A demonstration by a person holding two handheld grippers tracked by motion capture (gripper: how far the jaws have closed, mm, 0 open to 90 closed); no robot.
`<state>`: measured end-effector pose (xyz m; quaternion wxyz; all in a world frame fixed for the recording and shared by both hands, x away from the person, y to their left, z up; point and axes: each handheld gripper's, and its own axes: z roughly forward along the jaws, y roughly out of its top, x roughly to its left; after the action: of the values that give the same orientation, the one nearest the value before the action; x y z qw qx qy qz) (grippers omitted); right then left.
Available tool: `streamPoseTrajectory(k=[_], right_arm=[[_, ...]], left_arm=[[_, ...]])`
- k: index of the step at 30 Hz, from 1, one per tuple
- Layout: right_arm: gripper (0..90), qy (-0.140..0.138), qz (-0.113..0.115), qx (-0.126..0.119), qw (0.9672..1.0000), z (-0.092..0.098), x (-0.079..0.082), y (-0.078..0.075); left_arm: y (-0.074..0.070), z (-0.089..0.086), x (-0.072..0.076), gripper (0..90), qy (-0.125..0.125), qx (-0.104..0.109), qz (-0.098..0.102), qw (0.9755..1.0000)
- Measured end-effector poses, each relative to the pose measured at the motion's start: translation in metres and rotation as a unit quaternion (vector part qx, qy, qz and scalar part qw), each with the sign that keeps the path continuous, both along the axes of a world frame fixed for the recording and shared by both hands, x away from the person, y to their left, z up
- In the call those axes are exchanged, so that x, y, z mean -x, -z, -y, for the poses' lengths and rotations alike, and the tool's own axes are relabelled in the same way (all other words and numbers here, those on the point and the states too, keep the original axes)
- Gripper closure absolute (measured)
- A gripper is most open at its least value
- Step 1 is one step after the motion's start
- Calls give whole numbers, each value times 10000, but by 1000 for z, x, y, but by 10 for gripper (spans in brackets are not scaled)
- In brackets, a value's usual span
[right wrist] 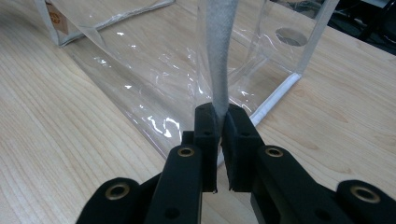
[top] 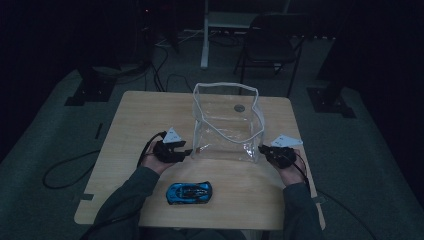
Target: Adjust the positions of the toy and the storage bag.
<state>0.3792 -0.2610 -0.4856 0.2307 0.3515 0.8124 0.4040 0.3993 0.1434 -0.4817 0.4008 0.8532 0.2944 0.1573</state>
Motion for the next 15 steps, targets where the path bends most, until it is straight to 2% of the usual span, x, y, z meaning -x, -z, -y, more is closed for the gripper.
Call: streamPoseTrajectory(k=[5,10,15], right_arm=[[848,-10,0,34,10000,0,0,-1],[848,-10,2,37,10000,0,-1,-1],[848,-18,3,36,10000,0,-1,-1]], left_arm=[[-3,11,-3,579,99,29,24,9999],[-3,20,-8,629,68,5,68,10000],[-5,26,-9,768,49,-25,147,9999]])
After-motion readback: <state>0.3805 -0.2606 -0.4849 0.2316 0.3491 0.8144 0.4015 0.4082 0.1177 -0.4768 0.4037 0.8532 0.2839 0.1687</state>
